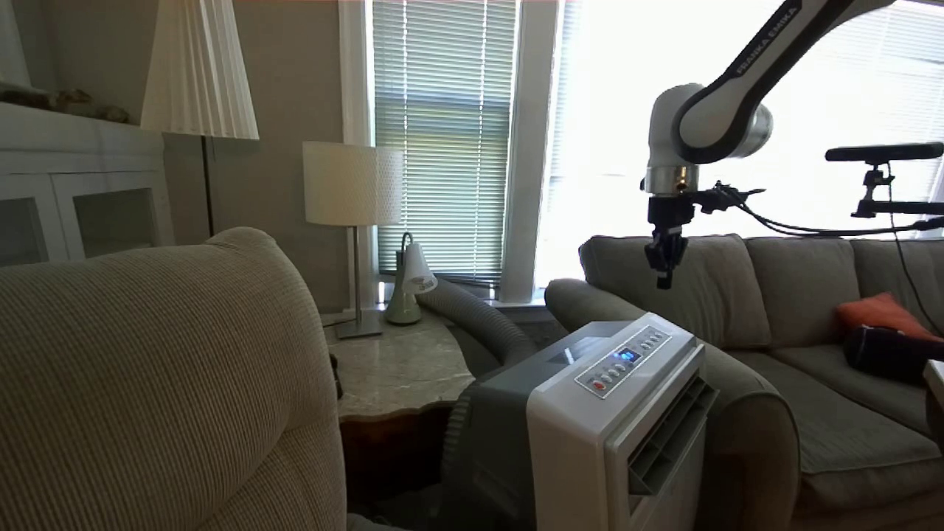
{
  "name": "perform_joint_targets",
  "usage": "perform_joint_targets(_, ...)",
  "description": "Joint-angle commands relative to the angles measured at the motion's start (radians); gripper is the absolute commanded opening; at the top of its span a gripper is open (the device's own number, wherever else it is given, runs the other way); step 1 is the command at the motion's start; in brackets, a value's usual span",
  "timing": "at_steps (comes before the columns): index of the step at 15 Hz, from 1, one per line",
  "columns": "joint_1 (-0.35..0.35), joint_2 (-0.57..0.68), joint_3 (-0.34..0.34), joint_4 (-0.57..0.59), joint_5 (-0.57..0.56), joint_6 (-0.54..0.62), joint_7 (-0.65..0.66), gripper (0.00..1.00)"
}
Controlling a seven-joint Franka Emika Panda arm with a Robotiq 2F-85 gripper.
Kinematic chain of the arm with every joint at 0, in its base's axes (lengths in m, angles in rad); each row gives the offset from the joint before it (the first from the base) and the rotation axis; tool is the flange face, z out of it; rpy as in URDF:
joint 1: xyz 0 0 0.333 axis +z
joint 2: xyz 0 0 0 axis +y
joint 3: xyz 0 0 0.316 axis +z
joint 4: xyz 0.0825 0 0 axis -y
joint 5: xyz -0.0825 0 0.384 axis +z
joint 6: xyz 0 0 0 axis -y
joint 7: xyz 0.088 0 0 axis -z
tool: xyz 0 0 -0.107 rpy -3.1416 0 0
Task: Press a button on the electric fan
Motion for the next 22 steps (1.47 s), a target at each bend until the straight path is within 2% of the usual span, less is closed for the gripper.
perform_joint_targets(1, 0.021, 0.061, -0.007, 0.025, -0.045, 0.06, 0.042, 0.0)
perform_joint_targets(11, 0.055, 0.148, 0.003, 0.026, -0.042, 0.141, 0.026, 0.0)
perform_joint_targets(19, 0.062, 0.176, 0.013, 0.033, -0.027, 0.101, 0.028, 0.0)
perform_joint_targets(21, 0.074, 0.188, -0.003, 0.046, -0.038, 0.067, 0.057, 0.0)
perform_joint_targets(22, 0.056, 0.162, 0.017, 0.013, -0.023, 0.104, 0.02, 0.01)
